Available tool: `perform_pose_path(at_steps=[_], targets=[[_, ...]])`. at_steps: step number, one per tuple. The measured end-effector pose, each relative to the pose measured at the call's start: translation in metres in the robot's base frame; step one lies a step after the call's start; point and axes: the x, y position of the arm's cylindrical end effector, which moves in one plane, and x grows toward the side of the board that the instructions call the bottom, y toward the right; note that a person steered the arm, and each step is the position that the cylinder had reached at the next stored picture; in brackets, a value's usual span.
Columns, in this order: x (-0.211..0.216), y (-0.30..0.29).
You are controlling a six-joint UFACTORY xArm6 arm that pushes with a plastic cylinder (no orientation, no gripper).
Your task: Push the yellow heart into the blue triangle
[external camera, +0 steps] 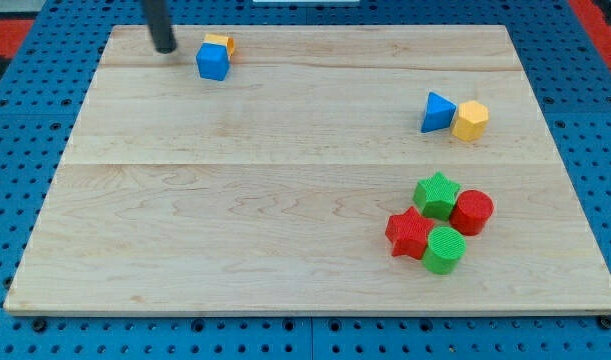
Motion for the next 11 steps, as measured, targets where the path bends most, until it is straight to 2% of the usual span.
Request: perform_pose_path(at_steps=[1,2,3,4,5,6,7,8,10,11], targets=[[-0.026,0.011],[-0.023,0.052],[0.034,0.092],[0.06,0.103],[0.036,0.122],[0.009,0.102],[0.005,0.167],[0.036,0.226],[0.072,0.28],[0.072,0.304]])
